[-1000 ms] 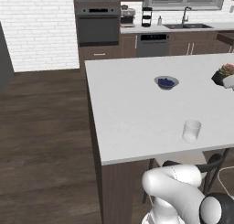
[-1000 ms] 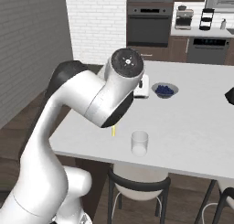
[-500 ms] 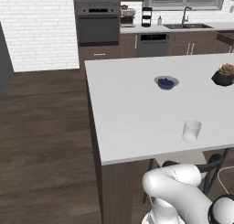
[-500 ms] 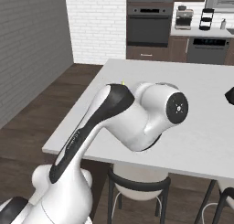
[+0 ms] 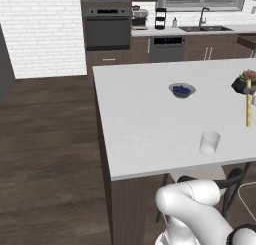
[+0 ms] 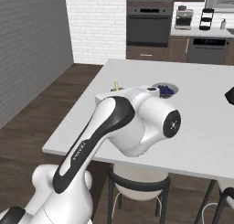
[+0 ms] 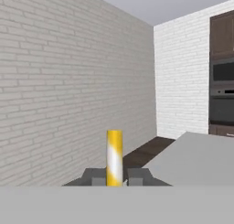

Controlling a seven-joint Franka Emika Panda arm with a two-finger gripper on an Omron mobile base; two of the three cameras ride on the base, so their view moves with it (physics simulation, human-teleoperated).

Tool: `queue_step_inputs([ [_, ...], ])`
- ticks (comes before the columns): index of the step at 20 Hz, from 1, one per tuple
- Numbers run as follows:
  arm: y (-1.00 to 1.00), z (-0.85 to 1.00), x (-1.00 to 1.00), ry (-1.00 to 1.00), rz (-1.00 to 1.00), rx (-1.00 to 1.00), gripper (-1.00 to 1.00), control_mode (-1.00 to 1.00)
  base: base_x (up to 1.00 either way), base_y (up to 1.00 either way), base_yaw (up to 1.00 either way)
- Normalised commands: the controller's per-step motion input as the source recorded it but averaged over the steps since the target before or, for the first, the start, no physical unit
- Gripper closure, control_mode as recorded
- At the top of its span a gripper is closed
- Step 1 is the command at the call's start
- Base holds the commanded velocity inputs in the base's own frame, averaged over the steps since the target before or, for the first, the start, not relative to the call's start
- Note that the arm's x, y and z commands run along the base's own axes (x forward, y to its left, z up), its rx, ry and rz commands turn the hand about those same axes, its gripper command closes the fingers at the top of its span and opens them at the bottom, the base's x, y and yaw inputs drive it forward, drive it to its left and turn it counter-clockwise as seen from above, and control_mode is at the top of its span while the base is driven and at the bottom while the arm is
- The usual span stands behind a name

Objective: Take a straw from the drawer in front and place it inside the glass cup on the dining counter.

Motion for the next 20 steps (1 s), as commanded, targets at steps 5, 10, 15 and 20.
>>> queue_step_inputs([
  [5, 0.00, -0.19, 0.05, 0.00, 0.00, 0.00, 1.00, -1.00, 0.00, 0.00, 0.00],
  [10, 0.00, -0.31, 0.07, 0.02, 0.00, 0.02, 1.00, -1.00, 0.00, 0.00, 0.00],
  [15, 0.00, -0.35, 0.22, 0.01, 0.00, 0.05, 1.00, -1.00, 0.00, 0.00, 0.00],
  [20, 0.00, -0.24, 0.45, 0.00, 0.00, 0.07, 1.00, -1.00, 0.00, 0.00, 0.00],
])
